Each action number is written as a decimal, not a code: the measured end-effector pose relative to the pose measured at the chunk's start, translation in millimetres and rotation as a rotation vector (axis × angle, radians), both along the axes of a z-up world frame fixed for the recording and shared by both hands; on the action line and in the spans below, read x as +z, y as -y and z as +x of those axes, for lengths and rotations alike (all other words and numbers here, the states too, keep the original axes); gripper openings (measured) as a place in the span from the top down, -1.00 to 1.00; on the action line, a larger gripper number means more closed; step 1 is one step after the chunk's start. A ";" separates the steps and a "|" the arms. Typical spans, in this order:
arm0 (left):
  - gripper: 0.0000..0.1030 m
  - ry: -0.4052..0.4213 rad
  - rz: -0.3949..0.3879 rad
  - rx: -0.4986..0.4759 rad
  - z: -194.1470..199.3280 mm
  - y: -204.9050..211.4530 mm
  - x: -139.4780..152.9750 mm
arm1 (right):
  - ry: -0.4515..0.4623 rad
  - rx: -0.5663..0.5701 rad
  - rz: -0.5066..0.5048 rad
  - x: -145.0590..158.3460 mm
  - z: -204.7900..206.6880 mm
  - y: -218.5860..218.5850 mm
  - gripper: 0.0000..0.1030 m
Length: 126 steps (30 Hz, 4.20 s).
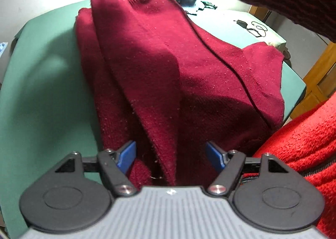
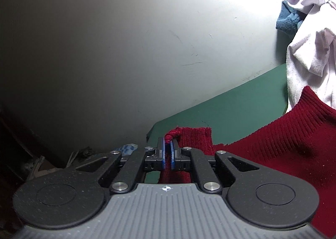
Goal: Fold clothes
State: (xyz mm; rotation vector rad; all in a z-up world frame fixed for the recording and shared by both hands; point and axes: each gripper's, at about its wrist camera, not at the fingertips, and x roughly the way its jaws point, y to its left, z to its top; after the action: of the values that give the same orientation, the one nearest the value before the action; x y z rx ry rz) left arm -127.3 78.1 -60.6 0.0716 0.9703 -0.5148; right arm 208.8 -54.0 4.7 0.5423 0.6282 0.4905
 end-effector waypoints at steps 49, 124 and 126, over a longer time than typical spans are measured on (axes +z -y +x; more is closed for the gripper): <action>0.87 -0.020 -0.165 0.098 10.0 -13.4 7.3 | -0.011 0.259 -0.379 -71.6 -58.8 -61.2 0.92; -0.95 0.062 0.348 0.596 79.5 14.1 -4.2 | 0.109 0.104 -0.583 -88.8 -256.2 44.3 0.53; -0.95 0.057 0.337 0.587 78.2 9.4 -0.8 | 0.095 0.108 -0.581 -89.2 -255.1 37.9 0.53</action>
State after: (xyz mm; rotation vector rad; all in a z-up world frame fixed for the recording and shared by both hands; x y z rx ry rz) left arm -49.1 68.7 -61.4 0.0981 0.9606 0.1912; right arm -46.4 -91.9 -84.5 -0.0642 0.6741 0.4072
